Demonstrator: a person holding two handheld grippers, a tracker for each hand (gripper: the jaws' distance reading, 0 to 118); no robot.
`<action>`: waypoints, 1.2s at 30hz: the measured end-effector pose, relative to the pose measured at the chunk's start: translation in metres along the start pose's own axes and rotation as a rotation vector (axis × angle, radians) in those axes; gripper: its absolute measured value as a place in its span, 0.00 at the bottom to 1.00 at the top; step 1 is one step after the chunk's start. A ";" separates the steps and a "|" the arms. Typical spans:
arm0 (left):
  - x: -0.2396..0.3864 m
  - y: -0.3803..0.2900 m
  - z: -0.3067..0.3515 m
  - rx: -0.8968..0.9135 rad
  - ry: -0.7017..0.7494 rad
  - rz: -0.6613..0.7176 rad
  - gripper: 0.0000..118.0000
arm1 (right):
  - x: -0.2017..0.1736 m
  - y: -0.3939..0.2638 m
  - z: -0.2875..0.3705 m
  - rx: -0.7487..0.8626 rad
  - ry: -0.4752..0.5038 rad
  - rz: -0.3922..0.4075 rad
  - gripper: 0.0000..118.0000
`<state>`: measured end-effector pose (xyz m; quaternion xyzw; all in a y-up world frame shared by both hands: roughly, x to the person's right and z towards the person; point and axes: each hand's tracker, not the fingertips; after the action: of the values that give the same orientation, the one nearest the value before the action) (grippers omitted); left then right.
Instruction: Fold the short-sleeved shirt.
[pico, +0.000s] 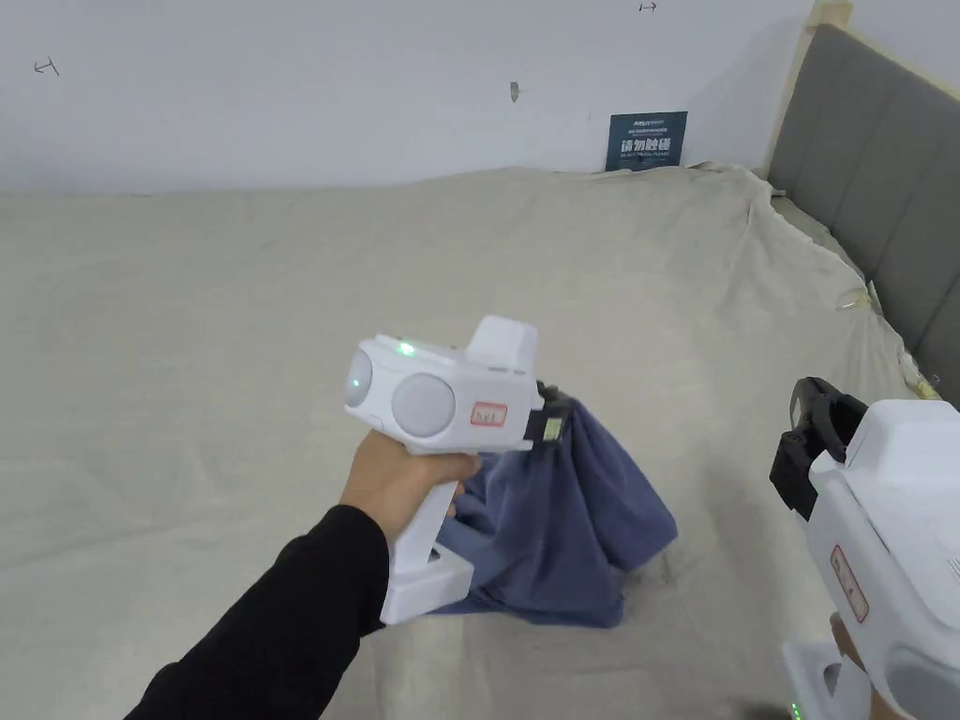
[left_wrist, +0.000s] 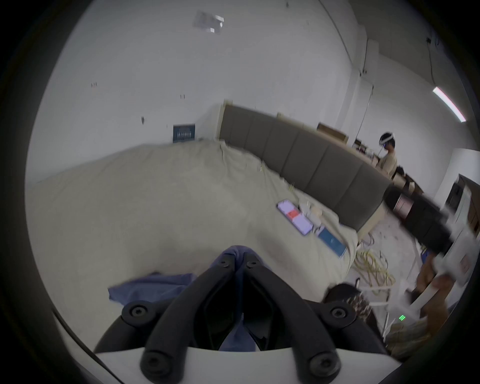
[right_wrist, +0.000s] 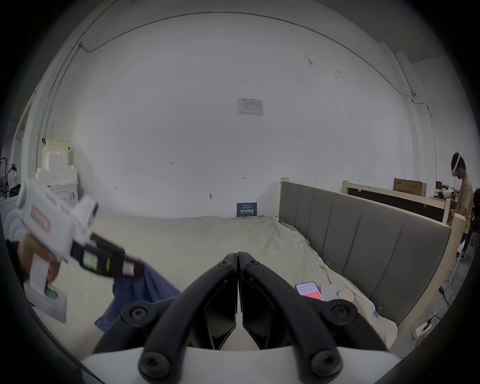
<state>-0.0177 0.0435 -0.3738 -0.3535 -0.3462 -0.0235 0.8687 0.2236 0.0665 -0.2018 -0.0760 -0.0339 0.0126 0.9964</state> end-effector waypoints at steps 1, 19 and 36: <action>-0.002 -0.011 -0.012 -0.044 0.015 -0.001 0.00 | 0.000 -0.001 0.000 -0.005 0.001 -0.002 0.00; -0.035 -0.096 -0.090 -0.308 0.180 0.184 0.08 | -0.010 -0.011 -0.004 -0.053 0.029 0.002 0.00; -0.009 -0.037 0.099 0.419 0.512 0.131 0.94 | -0.016 0.013 0.003 0.025 0.057 0.010 0.00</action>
<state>-0.0929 0.0763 -0.3063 -0.1713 -0.0908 0.0163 0.9809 0.2068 0.0790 -0.2014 -0.0639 -0.0049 0.0160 0.9978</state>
